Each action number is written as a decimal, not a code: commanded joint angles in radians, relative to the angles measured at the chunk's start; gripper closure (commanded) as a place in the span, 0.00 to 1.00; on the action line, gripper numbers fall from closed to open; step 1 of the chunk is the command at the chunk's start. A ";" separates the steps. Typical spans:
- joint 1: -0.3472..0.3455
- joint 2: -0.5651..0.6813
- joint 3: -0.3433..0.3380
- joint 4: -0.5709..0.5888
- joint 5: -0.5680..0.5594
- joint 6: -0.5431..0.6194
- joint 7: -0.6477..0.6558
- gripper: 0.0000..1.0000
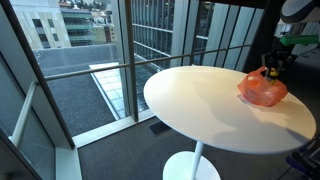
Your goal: Put the bottle into the carrier bag
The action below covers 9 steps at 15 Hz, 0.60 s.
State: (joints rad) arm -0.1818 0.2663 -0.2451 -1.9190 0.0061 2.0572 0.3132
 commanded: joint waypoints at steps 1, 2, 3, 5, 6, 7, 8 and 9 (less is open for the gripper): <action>0.000 0.027 0.001 0.014 -0.025 -0.027 0.016 0.80; 0.001 0.036 0.001 0.015 -0.027 -0.028 0.015 0.80; 0.002 0.045 0.001 0.017 -0.030 -0.030 0.015 0.80; 0.002 0.060 0.002 0.021 -0.033 -0.035 0.013 0.80; 0.002 0.068 0.002 0.022 -0.032 -0.037 0.011 0.80; 0.003 0.074 0.002 0.024 -0.033 -0.038 0.010 0.80; 0.004 0.079 0.003 0.026 -0.032 -0.040 0.009 0.80; 0.005 0.081 0.004 0.028 -0.032 -0.044 0.008 0.80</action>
State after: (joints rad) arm -0.1778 0.3297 -0.2440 -1.9136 -0.0073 2.0429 0.3132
